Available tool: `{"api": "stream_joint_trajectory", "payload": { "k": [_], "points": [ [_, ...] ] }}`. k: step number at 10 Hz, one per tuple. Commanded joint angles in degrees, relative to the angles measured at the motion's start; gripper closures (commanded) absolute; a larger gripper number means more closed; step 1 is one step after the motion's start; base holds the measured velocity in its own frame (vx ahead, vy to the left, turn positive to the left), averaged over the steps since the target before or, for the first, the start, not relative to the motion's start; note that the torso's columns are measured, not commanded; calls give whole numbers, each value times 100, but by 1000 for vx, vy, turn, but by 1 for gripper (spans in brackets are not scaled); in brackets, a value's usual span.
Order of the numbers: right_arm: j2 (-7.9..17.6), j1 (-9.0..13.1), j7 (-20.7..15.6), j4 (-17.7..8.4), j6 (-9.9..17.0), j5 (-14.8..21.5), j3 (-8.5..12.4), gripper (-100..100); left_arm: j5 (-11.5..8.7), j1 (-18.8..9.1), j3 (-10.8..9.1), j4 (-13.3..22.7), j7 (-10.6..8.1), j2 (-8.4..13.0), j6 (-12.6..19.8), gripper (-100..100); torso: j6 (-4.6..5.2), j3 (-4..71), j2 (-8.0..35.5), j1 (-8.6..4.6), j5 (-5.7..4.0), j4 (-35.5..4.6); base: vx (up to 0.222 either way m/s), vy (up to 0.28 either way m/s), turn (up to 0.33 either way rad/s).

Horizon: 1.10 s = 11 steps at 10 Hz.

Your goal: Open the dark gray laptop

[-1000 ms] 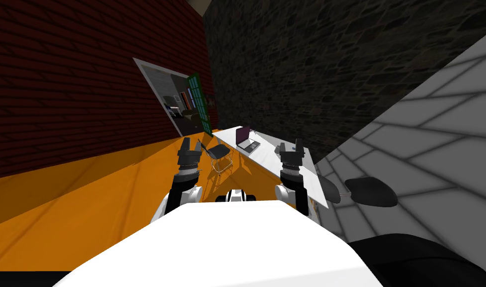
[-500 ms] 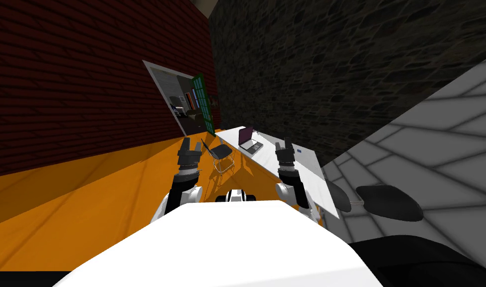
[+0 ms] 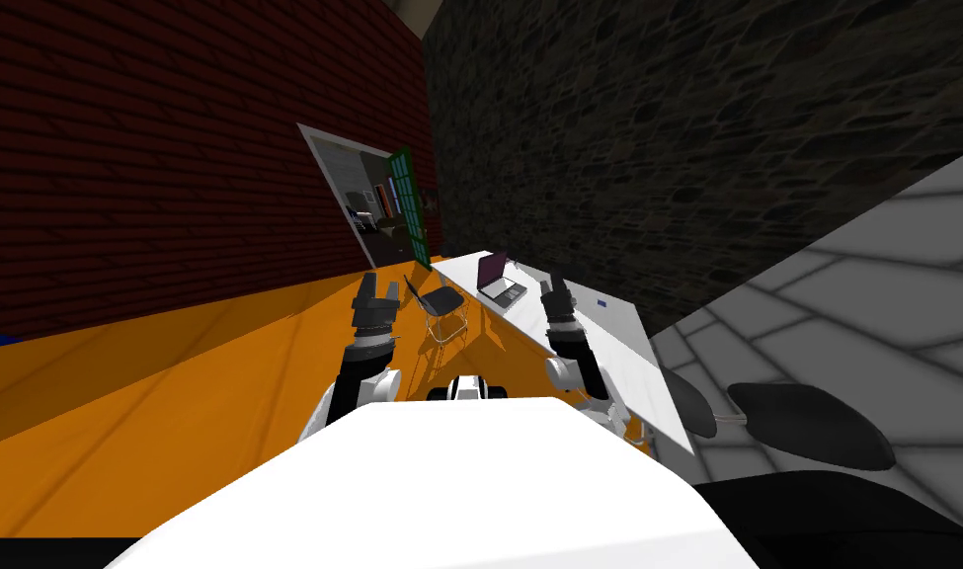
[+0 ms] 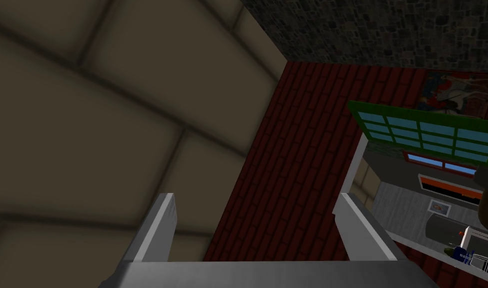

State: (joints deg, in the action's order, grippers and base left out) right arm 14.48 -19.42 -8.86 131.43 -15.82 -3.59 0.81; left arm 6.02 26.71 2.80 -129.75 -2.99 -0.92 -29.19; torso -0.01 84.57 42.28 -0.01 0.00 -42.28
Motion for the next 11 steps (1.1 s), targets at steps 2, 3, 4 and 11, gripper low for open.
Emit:
{"api": "stream_joint_trajectory", "payload": {
  "k": [2, 3, 4, 11],
  "points": [
    [235, 290, -571, -91, 549, -46, -86, -100, 0, 0, 0, 0, 0, 0, 0, 0, 3, 0, 1, 0, 0, 0, 40, 20, 56],
    [235, 290, -606, -91, 549, -46, -86, -100, 0, 0, 0, 0, 0, 0, 0, 0, 0, 0, -1, 2, 1, 0, 33, 17, 48],
    [328, 419, -830, -133, 775, -68, -118, -100, 0, 0, 0, 0, 0, 0, 0, 0, 2, -2, 4, 0, 0, -1, 28, 19, 74],
    [615, 829, -1639, -284, 1496, -137, -221, -100, 0, 0, 0, 0, 0, 0, 0, 0, -1, 1, -2, 2, 0, 0, 33, 17, 70]
  ]
}}
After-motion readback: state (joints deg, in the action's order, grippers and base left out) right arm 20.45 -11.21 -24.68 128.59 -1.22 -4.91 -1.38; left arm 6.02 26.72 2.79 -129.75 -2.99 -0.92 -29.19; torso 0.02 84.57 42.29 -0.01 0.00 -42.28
